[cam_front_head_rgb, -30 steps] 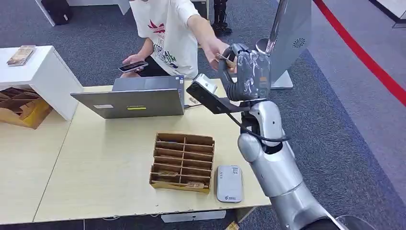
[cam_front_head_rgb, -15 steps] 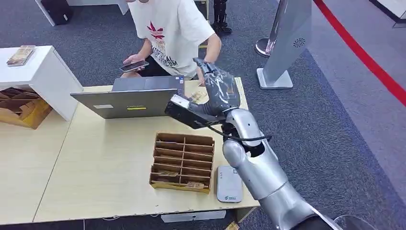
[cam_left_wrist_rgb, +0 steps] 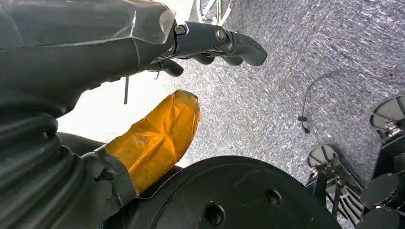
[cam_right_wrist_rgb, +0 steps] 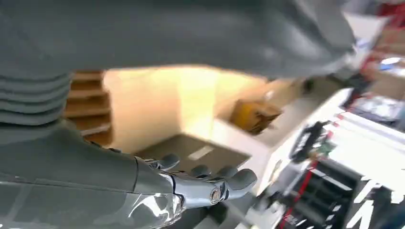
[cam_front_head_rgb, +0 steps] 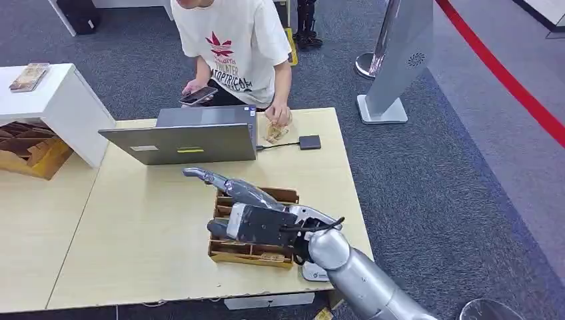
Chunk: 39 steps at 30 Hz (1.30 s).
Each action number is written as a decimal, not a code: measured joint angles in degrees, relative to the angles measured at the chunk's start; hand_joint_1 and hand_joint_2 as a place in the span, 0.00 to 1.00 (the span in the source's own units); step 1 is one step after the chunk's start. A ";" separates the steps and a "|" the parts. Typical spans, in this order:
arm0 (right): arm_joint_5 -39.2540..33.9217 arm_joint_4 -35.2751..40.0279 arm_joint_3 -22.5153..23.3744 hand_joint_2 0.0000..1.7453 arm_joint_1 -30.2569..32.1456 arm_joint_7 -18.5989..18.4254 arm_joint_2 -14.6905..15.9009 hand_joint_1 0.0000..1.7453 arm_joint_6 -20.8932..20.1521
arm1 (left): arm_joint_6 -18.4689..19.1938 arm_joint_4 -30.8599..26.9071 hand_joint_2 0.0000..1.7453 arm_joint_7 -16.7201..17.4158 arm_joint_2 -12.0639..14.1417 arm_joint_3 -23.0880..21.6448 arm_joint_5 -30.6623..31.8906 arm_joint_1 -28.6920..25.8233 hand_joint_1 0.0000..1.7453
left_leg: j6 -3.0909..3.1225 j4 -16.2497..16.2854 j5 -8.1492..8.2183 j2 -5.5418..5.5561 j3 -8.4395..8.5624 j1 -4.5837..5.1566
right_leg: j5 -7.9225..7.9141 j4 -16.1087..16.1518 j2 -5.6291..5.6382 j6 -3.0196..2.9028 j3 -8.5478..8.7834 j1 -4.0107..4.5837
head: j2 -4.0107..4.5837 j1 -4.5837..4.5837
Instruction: Pass the card to the sensor for recognition and then transmit it.
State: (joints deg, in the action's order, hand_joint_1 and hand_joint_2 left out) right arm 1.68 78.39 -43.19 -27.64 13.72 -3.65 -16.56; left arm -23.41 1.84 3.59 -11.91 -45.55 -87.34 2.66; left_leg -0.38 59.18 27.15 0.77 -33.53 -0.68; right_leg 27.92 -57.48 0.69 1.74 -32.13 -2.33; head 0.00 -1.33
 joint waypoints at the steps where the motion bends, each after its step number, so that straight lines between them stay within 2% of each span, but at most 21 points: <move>1: -1.96 1.13 0.00 0.00 1.18 0.73 0.42 0.00 -0.60 | 0.02 0.00 1.00 -0.22 -0.02 0.00 0.00 -0.04 0.00 | 0.00 0.00 0.00 0.00 0.00 0.01 | 0.00 0.00 0.00 0.00 -0.01 -0.01 | 0.00 0.00; 6: -9.80 7.82 0.13 0.00 6.40 4.27 1.99 0.00 -3.27 | 0.04 0.00 1.00 -1.43 -0.09 0.00 0.00 -0.14 0.00 | -0.02 0.00 0.02 -0.02 0.01 0.01 | 0.01 0.00 0.01 0.00 -0.05 -0.01 | 0.00 -0.02; 8: -12.97 10.44 0.92 0.00 9.78 7.01 2.30 0.00 -5.28 | -0.02 0.00 1.00 -2.08 -0.26 0.00 0.00 -0.20 0.00 | -0.01 -0.01 0.02 0.01 -0.01 0.01 | 0.03 0.00 -0.01 0.03 -0.02 -0.01 | 0.00 0.00; 13: -16.61 14.30 2.40 0.00 16.22 11.08 3.06 0.00 -9.20 | -0.11 0.00 1.00 -2.71 -0.39 0.00 0.00 -0.23 0.00 | -0.01 -0.01 0.04 -0.03 -0.02 0.01 | 0.04 0.00 0.01 0.04 -0.04 -0.02 | 0.00 0.00; 17: -20.79 15.77 3.67 0.00 19.66 12.84 3.28 0.00 -12.47 | -0.11 0.00 1.00 -3.26 -0.48 -0.02 0.00 -0.27 0.00 | -0.01 -0.01 0.03 -0.03 -0.01 0.03 | 0.03 0.00 0.01 0.04 -0.03 -0.04 | 0.00 0.00; 24: -28.68 17.08 5.36 0.00 23.17 13.54 3.28 0.00 -16.97 | 0.22 0.00 1.00 -5.29 -0.50 -0.42 0.00 -0.45 0.00 | -0.01 -0.01 0.03 -0.03 -0.01 0.03 | 0.03 0.00 0.01 0.04 -0.01 -0.03 | 0.00 -0.02; 29: -28.63 17.54 5.49 0.00 23.61 13.67 3.28 0.00 -17.03 | 0.22 0.00 1.00 -5.29 -0.50 -1.07 0.00 -0.45 0.00 | -0.01 -0.01 0.03 -0.02 -0.01 0.02 | 0.03 0.00 0.01 0.04 0.00 -0.04 | 0.00 -0.02; 39: -27.67 24.25 7.74 0.00 21.84 12.75 1.99 0.00 -12.79 | 0.00 0.00 1.00 -4.96 -0.68 -2.36 0.00 -0.40 0.00 | 0.00 -0.01 0.02 -0.01 -0.01 0.03 | 0.02 0.00 0.01 0.05 0.02 -0.04 | 0.00 -0.02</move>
State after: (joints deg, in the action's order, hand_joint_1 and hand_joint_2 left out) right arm -25.99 102.64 -35.45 -5.79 26.47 -1.66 -29.35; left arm -23.41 1.84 -1.38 -12.59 -47.91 -87.34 2.26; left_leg -0.38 59.17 27.18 0.76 -33.54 -0.65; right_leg 27.94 -57.48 0.70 1.79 -32.11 -2.37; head 0.00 -1.36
